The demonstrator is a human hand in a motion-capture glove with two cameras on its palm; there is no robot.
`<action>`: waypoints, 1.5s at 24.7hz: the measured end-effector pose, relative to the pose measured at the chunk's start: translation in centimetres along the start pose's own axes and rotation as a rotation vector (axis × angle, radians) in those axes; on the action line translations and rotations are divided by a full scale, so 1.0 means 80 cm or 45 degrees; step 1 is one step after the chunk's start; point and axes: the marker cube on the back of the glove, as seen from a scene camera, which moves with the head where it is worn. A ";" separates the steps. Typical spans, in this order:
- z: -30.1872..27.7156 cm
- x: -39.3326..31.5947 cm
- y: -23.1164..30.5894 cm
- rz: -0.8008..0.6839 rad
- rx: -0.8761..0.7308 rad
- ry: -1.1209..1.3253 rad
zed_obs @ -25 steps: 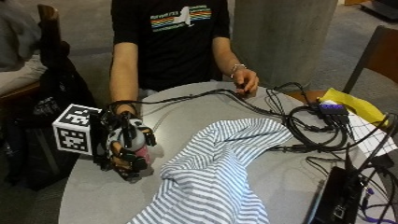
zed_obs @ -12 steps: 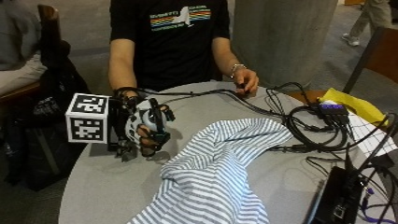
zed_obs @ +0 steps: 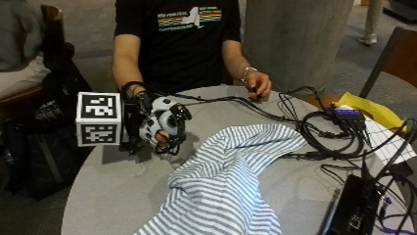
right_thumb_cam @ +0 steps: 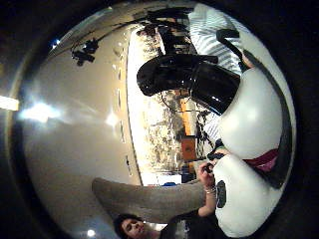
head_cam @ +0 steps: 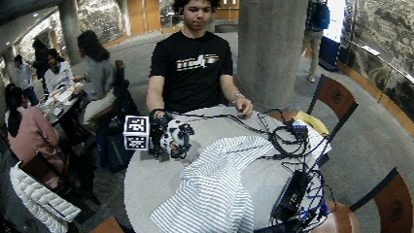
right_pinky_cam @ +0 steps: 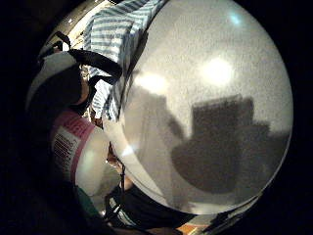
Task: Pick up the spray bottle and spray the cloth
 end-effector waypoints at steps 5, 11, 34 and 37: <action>0.001 -0.003 0.002 0.065 -0.059 0.012; 0.003 -0.010 0.003 0.101 -0.099 0.033; 0.013 -0.009 0.004 0.156 -0.114 0.021; 0.014 -0.012 0.005 0.131 -0.108 0.003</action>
